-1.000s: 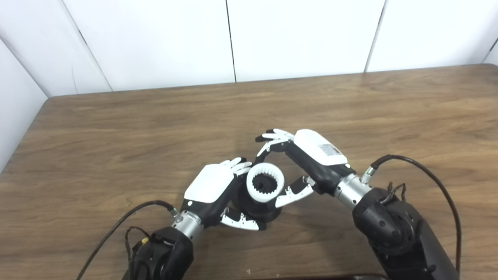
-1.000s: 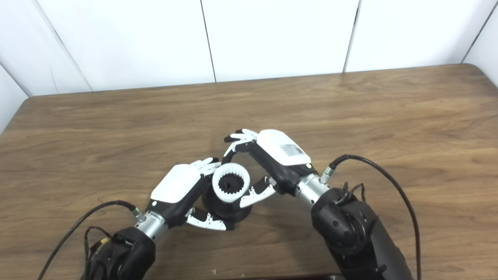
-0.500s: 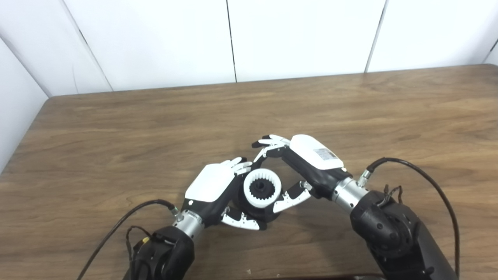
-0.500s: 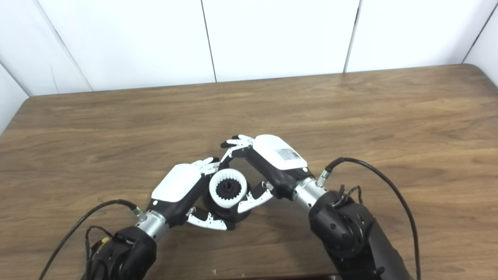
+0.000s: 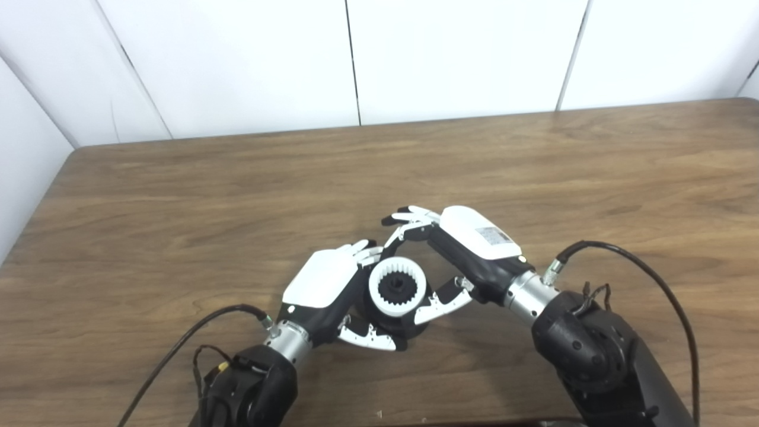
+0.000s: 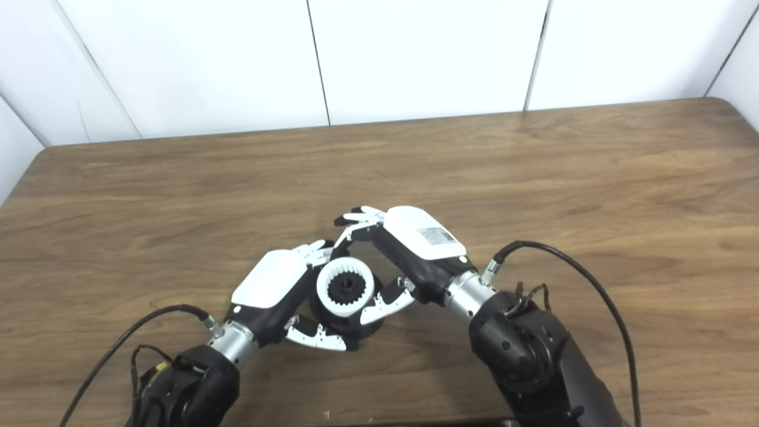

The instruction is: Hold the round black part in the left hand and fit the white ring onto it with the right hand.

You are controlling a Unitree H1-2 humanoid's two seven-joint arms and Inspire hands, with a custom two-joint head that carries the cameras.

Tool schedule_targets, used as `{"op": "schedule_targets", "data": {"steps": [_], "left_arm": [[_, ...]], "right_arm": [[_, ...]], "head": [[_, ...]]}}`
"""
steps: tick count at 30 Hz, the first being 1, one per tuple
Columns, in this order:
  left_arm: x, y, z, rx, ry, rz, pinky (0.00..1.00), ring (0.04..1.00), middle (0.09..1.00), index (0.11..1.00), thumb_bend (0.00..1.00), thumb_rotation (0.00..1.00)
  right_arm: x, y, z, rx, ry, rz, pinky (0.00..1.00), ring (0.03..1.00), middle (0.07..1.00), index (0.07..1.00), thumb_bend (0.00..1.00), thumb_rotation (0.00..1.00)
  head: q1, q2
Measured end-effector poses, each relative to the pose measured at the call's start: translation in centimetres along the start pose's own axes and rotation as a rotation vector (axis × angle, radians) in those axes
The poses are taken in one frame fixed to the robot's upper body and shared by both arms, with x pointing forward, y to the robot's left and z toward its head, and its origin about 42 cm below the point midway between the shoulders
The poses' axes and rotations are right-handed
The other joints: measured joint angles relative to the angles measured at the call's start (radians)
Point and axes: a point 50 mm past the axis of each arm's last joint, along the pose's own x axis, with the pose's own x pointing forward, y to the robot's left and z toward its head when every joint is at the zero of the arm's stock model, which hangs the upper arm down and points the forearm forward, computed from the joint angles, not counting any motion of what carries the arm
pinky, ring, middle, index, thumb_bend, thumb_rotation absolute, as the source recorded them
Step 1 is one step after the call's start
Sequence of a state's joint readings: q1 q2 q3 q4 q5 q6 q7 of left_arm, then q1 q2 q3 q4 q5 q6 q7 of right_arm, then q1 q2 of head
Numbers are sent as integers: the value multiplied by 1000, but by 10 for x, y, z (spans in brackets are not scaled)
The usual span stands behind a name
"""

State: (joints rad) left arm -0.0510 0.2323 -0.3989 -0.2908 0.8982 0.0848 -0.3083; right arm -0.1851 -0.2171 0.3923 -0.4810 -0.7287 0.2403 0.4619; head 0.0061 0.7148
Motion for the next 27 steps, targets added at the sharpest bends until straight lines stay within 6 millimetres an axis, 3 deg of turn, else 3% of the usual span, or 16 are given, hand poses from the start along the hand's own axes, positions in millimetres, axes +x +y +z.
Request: {"op": "schedule_targets", "data": {"steps": [27], "left_arm": [[0, -1, 1, 11, -7, 9, 926, 946, 889, 743, 853, 339]], "right_arm": [[6, -5, -6, 15, 23, -5, 797, 920, 865, 492, 523, 155]], "head": [[5, 2]]}}
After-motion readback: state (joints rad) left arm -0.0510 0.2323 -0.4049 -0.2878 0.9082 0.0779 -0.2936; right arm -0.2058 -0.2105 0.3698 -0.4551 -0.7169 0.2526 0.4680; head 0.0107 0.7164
